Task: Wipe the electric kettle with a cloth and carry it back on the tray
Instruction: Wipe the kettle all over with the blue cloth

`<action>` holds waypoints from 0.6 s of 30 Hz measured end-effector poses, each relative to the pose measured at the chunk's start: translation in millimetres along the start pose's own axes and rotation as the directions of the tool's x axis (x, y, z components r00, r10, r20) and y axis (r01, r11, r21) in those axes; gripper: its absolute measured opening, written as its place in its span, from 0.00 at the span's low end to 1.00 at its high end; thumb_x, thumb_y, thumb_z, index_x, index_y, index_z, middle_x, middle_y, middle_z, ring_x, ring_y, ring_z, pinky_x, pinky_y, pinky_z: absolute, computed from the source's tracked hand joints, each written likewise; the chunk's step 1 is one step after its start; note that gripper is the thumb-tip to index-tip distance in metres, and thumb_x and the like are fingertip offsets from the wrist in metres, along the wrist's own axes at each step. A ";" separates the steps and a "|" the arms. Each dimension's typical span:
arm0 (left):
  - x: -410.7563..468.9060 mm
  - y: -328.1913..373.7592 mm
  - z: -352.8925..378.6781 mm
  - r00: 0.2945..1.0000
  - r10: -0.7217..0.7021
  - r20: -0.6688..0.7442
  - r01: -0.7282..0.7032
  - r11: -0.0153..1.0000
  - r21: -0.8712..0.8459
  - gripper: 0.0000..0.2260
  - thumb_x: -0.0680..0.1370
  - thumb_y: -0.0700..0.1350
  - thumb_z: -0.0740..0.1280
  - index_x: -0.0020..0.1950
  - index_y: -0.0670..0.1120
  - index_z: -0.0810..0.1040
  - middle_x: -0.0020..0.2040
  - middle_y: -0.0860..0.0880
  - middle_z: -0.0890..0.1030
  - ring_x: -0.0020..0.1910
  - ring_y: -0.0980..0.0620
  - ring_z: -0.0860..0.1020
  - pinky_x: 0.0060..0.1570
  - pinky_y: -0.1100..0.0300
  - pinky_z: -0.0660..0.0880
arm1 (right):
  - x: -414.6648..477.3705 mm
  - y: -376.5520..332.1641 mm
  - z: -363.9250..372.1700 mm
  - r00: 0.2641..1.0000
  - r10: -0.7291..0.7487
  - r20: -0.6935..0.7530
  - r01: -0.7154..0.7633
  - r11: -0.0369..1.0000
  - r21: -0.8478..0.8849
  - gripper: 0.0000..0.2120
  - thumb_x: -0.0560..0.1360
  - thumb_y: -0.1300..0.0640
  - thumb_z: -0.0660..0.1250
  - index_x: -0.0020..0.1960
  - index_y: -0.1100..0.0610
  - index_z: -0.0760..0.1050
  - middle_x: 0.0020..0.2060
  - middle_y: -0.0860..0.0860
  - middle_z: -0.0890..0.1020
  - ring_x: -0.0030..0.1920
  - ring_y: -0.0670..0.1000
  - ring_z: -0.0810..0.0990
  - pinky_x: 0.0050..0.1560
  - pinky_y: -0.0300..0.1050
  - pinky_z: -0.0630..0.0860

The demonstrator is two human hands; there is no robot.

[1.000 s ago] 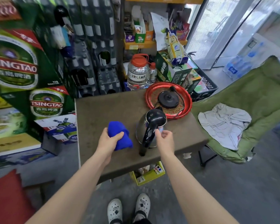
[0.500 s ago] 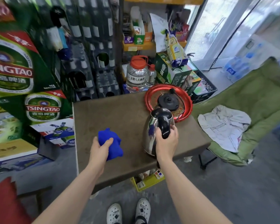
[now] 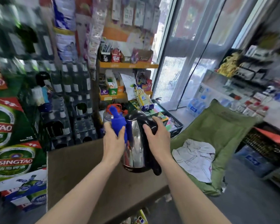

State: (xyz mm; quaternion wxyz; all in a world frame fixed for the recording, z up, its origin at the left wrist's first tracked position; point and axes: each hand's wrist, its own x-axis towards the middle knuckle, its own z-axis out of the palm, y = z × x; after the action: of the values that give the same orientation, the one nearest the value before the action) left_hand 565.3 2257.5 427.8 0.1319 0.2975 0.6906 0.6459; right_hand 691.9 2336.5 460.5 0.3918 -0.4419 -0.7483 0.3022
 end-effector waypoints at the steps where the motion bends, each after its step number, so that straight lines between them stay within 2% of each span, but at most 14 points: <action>1: 2.1 7.4 5.3 1.000 0.020 0.010 -0.020 1.000 0.014 0.08 0.81 0.49 0.63 0.55 0.52 0.65 0.45 0.54 0.78 0.41 0.54 0.79 0.38 0.55 0.74 | 5.8 -3.5 -6.1 1.000 -0.008 -0.027 0.008 1.000 -0.003 0.14 0.78 0.48 0.69 0.63 0.44 0.75 0.46 0.28 0.75 0.49 0.25 0.73 0.48 0.17 0.64; 2: 2.2 14.0 10.9 0.999 0.035 0.024 -0.036 0.999 0.026 0.08 0.81 0.49 0.63 0.54 0.52 0.64 0.44 0.55 0.78 0.42 0.52 0.79 0.39 0.53 0.75 | 11.3 -5.4 -12.0 0.999 -0.004 -0.051 0.004 1.000 -0.003 0.17 0.77 0.48 0.70 0.65 0.46 0.76 0.49 0.31 0.78 0.51 0.31 0.75 0.52 0.21 0.66; 4: 0.9 23.7 22.9 0.996 0.072 0.061 -0.074 0.997 0.035 0.10 0.81 0.48 0.63 0.57 0.54 0.64 0.46 0.56 0.79 0.45 0.49 0.81 0.45 0.48 0.78 | 21.4 -8.8 -23.0 0.995 0.040 -0.095 -0.039 0.999 0.015 0.20 0.75 0.46 0.72 0.65 0.47 0.78 0.55 0.42 0.83 0.58 0.44 0.78 0.60 0.38 0.72; 5: -0.6 26.6 29.4 0.991 0.104 0.089 -0.109 0.993 0.051 0.13 0.81 0.48 0.64 0.62 0.54 0.63 0.51 0.55 0.80 0.50 0.47 0.81 0.50 0.46 0.77 | 26.1 -10.3 -26.9 0.992 0.052 -0.115 -0.048 0.998 0.039 0.21 0.74 0.45 0.73 0.65 0.48 0.79 0.53 0.44 0.83 0.58 0.48 0.79 0.61 0.44 0.73; 6: -2.4 27.4 36.8 0.980 0.151 0.131 -0.163 0.983 0.087 0.18 0.81 0.47 0.63 0.68 0.54 0.62 0.60 0.54 0.78 0.60 0.46 0.78 0.58 0.45 0.75 | 30.2 -11.9 -30.1 0.990 0.052 -0.128 -0.044 0.997 0.065 0.20 0.73 0.45 0.74 0.63 0.48 0.80 0.51 0.43 0.83 0.57 0.49 0.80 0.61 0.46 0.74; 7: -4.3 26.1 44.5 0.960 0.213 0.181 -0.241 0.959 0.147 0.24 0.81 0.45 0.63 0.75 0.54 0.58 0.72 0.52 0.71 0.71 0.47 0.70 0.67 0.44 0.70 | 34.1 -14.8 -32.2 0.989 0.047 -0.139 -0.034 0.995 0.091 0.20 0.72 0.45 0.74 0.62 0.49 0.81 0.50 0.43 0.83 0.56 0.49 0.81 0.61 0.48 0.75; 8: -7.8 23.4 51.0 0.930 0.281 0.236 -0.334 0.915 0.225 0.29 0.81 0.42 0.62 0.79 0.53 0.55 0.78 0.53 0.59 0.78 0.49 0.57 0.74 0.43 0.61 | 37.7 -18.1 -33.9 0.989 0.043 -0.144 -0.026 0.993 0.117 0.20 0.72 0.45 0.75 0.61 0.50 0.81 0.50 0.44 0.84 0.55 0.49 0.82 0.63 0.50 0.76; 9: -12.7 19.2 56.2 0.895 0.346 0.283 -0.427 0.848 0.314 0.31 0.80 0.39 0.62 0.80 0.51 0.53 0.80 0.53 0.50 0.79 0.49 0.46 0.76 0.41 0.54 | 41.4 -20.8 -35.0 0.989 0.038 -0.146 -0.017 0.990 0.143 0.18 0.73 0.46 0.75 0.60 0.51 0.82 0.50 0.45 0.85 0.54 0.49 0.82 0.63 0.52 0.77; 10: -19.1 13.2 59.7 0.859 0.404 0.315 -0.506 0.764 0.401 0.32 0.79 0.37 0.64 0.80 0.50 0.55 0.80 0.53 0.47 0.79 0.48 0.41 0.77 0.39 0.51 | 44.3 -23.1 -35.8 0.989 0.025 -0.147 -0.001 0.987 0.161 0.16 0.73 0.46 0.75 0.59 0.51 0.82 0.48 0.44 0.85 0.53 0.48 0.82 0.62 0.52 0.78; 12: -35.4 -2.4 66.3 0.797 0.492 0.349 -0.600 0.580 0.552 0.33 0.76 0.41 0.69 0.79 0.47 0.60 0.80 0.48 0.51 0.80 0.42 0.46 0.75 0.37 0.54 | 47.6 -26.9 -36.1 0.990 -0.009 -0.140 0.032 0.987 0.160 0.13 0.73 0.47 0.74 0.56 0.48 0.82 0.43 0.38 0.82 0.50 0.46 0.82 0.61 0.52 0.78; 14: -44.2 -8.8 69.1 0.775 0.521 0.356 -0.610 0.471 0.638 0.33 0.76 0.49 0.69 0.78 0.47 0.61 0.80 0.45 0.55 0.79 0.40 0.51 0.74 0.38 0.57 | 48.2 -27.7 -35.3 0.991 -0.036 -0.126 0.055 0.987 0.149 0.11 0.74 0.45 0.73 0.54 0.47 0.81 0.43 0.37 0.81 0.51 0.47 0.82 0.62 0.55 0.77; 16: -32.6 2.0 71.2 0.806 0.521 0.282 -0.554 0.494 0.671 0.30 0.78 0.55 0.62 0.78 0.48 0.60 0.80 0.46 0.57 0.79 0.40 0.52 0.74 0.37 0.55 | 48.1 -28.5 -34.6 0.991 -0.027 -0.128 0.049 0.985 0.166 0.14 0.74 0.44 0.72 0.56 0.49 0.82 0.47 0.41 0.85 0.53 0.49 0.82 0.64 0.57 0.75; 18: -8.9 28.4 69.5 0.867 0.475 0.151 -0.444 0.597 0.669 0.28 0.79 0.56 0.56 0.79 0.48 0.60 0.79 0.44 0.61 0.79 0.39 0.55 0.74 0.37 0.56 | 48.3 -31.3 -36.1 0.990 0.009 -0.141 0.021 0.978 0.210 0.17 0.74 0.44 0.72 0.59 0.50 0.82 0.52 0.45 0.86 0.55 0.49 0.82 0.65 0.57 0.75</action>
State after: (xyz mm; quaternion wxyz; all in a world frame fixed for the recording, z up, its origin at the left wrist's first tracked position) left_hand 618.4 2308.6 444.5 -0.1725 0.4782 0.7809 0.3630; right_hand 694.8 2370.3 519.4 0.4894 -0.4158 -0.6838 0.3464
